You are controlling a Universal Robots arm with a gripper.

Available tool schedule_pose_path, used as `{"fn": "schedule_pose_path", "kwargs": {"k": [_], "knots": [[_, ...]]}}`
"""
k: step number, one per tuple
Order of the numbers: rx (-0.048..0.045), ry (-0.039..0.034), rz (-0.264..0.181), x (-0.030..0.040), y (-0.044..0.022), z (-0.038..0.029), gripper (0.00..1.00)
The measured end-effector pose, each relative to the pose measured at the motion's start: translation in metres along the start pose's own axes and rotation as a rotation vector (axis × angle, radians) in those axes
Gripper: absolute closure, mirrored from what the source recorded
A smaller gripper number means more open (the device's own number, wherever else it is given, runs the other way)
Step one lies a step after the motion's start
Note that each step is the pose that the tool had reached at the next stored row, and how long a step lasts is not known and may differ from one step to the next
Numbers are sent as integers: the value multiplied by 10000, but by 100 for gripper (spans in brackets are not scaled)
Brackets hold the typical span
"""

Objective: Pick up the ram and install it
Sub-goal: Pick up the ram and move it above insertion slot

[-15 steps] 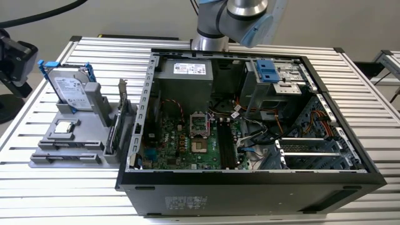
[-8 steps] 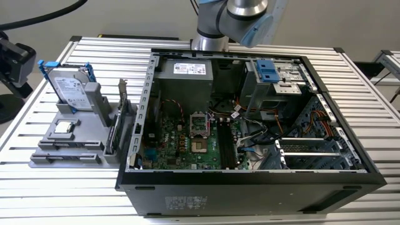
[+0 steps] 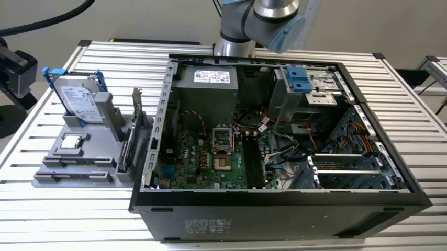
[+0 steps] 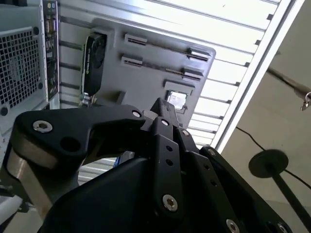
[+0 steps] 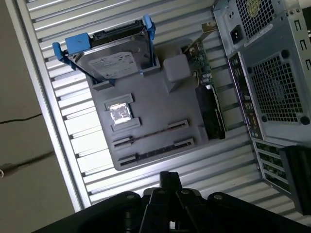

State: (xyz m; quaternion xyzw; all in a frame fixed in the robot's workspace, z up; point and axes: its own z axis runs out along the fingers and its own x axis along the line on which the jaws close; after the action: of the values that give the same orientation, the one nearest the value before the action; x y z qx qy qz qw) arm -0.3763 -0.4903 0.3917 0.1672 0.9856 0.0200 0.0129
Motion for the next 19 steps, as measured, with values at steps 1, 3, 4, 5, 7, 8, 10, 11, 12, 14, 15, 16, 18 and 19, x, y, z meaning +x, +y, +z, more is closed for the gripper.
{"fn": "schedule_pose_path", "kwargs": {"k": [1,3,4,5,7,8,10,11,12,14,15,16,18,19], "knots": [[2,-4,110,0,0,0,100],[6,-10,297,0,0,0,100],[9,-12,392,-1,-1,0,100],[11,-15,483,-1,-1,-1,100],[18,-17,691,-1,-1,-1,100],[21,-20,801,0,-2,-1,100],[25,-28,1030,-1,-2,0,100],[29,-31,1154,0,-1,-1,100],[31,-35,1272,0,-1,-1,100],[36,-45,1525,-1,-1,-1,100],[38,-50,1652,-1,-1,0,100],[41,-55,1779,0,-1,0,100],[46,-64,2032,-1,-1,-1,100],[49,-69,2160,-1,-1,-1,100]]}}
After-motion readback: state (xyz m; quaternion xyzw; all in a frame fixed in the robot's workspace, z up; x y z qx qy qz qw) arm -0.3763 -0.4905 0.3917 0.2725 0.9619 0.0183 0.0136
